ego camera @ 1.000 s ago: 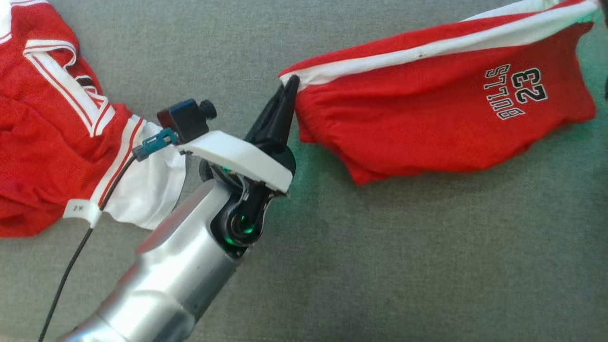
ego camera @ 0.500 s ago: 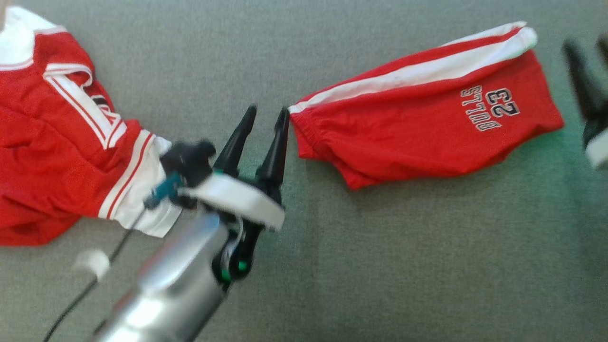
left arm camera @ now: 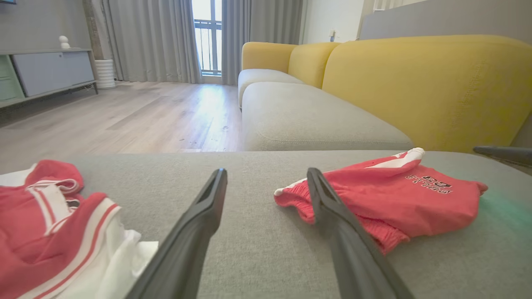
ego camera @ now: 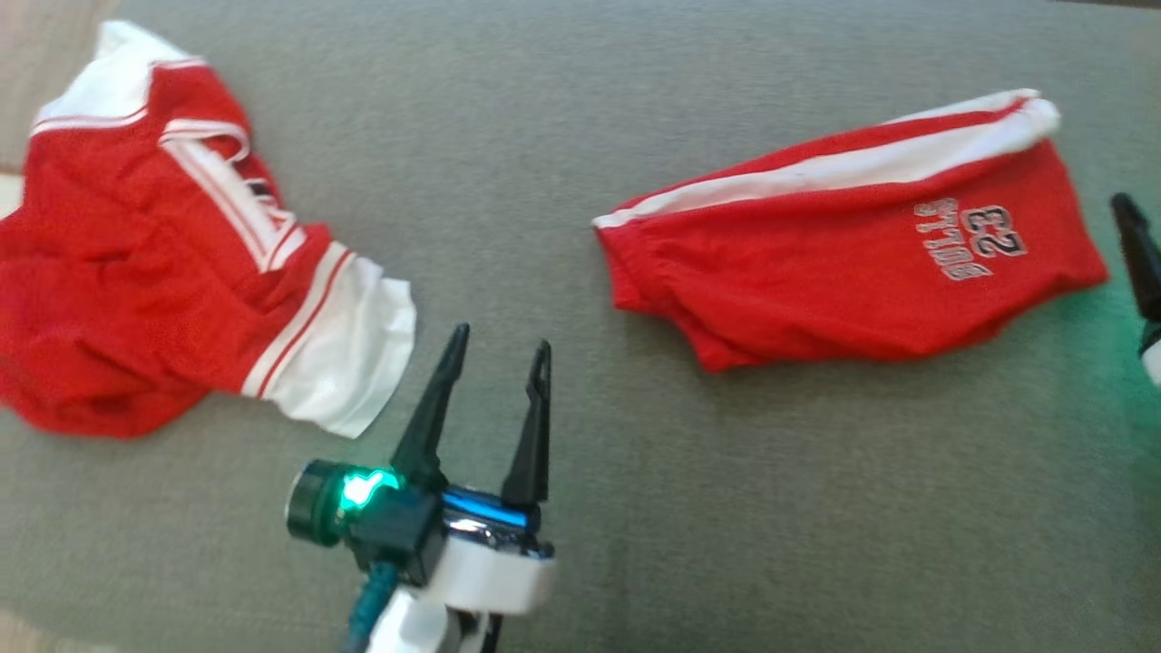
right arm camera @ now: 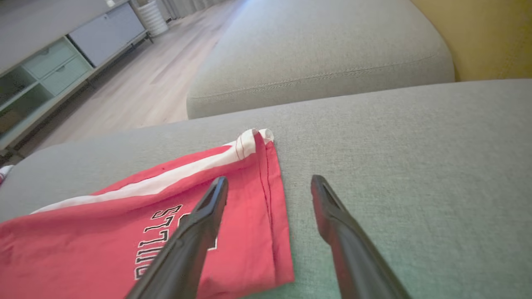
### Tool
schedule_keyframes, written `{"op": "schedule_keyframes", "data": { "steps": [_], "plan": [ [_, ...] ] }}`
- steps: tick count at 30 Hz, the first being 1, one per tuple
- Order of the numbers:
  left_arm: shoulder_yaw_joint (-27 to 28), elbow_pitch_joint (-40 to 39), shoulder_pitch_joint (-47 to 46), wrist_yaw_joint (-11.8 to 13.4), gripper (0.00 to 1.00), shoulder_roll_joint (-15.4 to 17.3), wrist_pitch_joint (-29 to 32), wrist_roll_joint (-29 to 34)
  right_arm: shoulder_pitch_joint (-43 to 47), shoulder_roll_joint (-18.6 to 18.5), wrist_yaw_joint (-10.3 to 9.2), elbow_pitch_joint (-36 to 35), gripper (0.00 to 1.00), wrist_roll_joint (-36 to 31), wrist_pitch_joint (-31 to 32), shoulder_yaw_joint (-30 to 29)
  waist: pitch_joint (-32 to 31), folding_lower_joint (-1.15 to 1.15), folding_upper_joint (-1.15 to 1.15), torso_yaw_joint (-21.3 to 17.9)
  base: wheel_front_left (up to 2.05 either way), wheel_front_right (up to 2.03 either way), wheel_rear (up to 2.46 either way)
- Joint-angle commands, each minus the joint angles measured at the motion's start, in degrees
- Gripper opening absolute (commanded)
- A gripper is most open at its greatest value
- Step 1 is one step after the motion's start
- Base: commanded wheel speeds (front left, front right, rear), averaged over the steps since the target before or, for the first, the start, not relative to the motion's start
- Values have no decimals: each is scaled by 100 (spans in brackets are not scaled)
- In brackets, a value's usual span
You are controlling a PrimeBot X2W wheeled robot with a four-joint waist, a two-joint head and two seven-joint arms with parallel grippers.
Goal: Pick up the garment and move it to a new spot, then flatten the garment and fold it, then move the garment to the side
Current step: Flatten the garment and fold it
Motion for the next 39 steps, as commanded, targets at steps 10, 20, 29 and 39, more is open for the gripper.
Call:
{"op": "schedule_keyframes", "data": {
  "steps": [10,20,29,39],
  "plan": [
    [374,-215,180,-225,100,-300,-53,769,-546,-10,-4,1203,100,-315,503,-164,275,1,0,805,0,0,0],
    [580,-141,229,-437,100,-481,-53,962,-625,144,-4,1419,0,-233,890,74,347,1,0,838,0,0,0],
    [798,-40,227,-624,100,-547,-53,1130,-651,-21,-4,1148,0,-104,646,252,236,1,0,279,0,0,0],
    [951,60,154,-841,100,-591,-53,1282,-502,-600,-4,1212,0,-193,360,261,141,1,0,-531,0,0,0]
  ]
}}
